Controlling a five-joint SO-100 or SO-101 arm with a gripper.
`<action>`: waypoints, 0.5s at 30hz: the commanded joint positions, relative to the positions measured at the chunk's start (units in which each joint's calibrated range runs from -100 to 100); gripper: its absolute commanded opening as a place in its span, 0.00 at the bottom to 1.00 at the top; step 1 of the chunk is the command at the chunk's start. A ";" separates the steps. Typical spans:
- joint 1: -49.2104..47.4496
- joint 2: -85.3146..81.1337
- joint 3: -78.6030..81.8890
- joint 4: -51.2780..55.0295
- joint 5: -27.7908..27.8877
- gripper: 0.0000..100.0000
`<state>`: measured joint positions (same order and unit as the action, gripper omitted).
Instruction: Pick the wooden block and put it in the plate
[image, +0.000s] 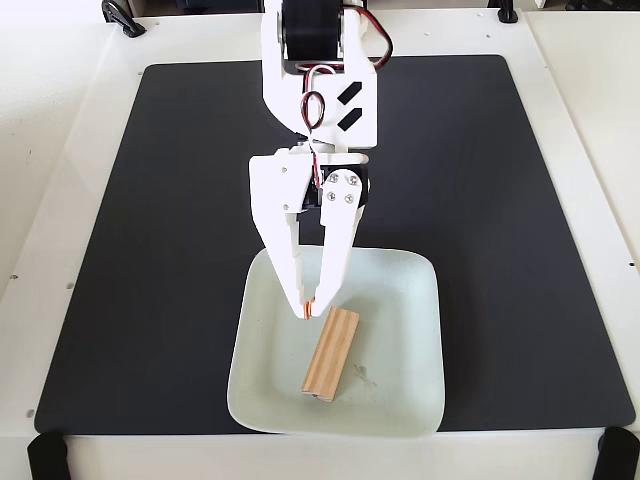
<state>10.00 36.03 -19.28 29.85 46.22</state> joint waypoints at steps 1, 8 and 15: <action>0.20 -5.01 2.50 -0.46 -0.09 0.01; -1.71 -17.04 18.07 -0.73 -0.09 0.01; -2.60 -34.16 41.64 -10.27 -0.09 0.01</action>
<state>7.39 10.85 14.54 22.70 46.22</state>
